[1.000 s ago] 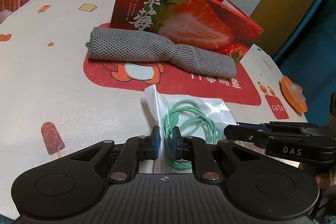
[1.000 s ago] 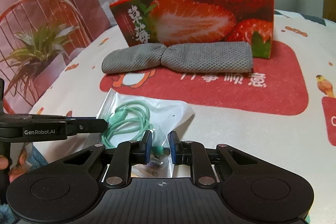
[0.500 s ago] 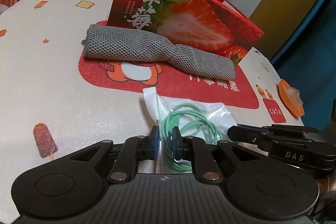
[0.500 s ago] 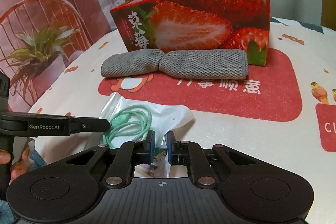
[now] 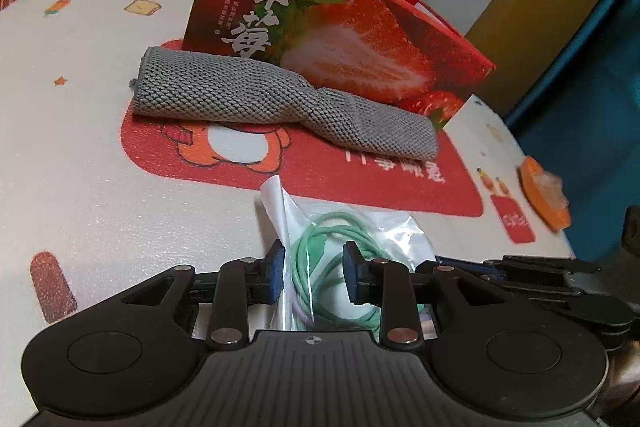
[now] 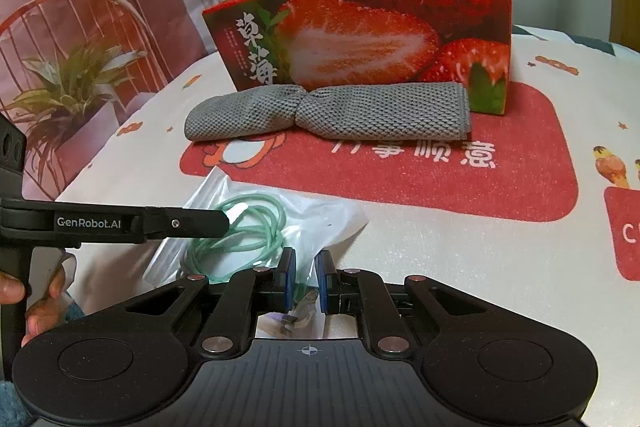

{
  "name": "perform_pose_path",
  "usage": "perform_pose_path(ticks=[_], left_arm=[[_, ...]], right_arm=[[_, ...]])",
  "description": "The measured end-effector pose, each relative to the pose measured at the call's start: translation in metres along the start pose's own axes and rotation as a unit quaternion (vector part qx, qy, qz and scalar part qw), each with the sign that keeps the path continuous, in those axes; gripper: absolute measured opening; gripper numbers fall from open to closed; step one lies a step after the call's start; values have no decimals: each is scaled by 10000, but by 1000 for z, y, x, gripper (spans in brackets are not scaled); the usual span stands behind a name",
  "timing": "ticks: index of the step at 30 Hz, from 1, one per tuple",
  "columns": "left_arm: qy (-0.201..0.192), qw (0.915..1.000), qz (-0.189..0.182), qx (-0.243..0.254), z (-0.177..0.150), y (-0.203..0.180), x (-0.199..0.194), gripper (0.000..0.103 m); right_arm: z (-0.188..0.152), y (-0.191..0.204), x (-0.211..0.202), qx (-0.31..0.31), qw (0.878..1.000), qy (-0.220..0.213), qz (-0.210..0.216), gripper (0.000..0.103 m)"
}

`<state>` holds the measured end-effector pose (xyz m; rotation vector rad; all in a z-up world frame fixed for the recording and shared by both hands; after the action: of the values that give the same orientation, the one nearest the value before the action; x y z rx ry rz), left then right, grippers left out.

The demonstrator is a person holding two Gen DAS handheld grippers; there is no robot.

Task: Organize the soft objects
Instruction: 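Lift the cable bag with both tools over the red box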

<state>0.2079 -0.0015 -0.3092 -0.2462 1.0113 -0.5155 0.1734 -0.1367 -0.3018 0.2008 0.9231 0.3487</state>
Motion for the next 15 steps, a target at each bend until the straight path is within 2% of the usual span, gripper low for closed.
perform_pose_path(ticks=[4,11,15], left_arm=[[-248,9996,-145,-7,8,-6,-14,30],[-761,9958,-250,436,41,-36,-48,30],[-914,9935,-211,641,60,-50,-55,30]], right_arm=[[8,2,-12,-34,9998,-210,29,9],[40,2,-39,-84,9982,-590,-17,9],[63,0,-52,-197,9965,-798,-124,9]])
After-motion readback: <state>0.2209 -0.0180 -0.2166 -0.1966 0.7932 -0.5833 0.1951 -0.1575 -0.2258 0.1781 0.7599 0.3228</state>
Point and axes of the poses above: each gripper's, at about its wrist camera, not at the fingertips, and x roughly the way its jaws point, y to its left, z to its top, the point moved 6 cm from there along x, roughly the way its jaws point, and after that the axes turned 6 degrees about y, right-handed, at the moved point
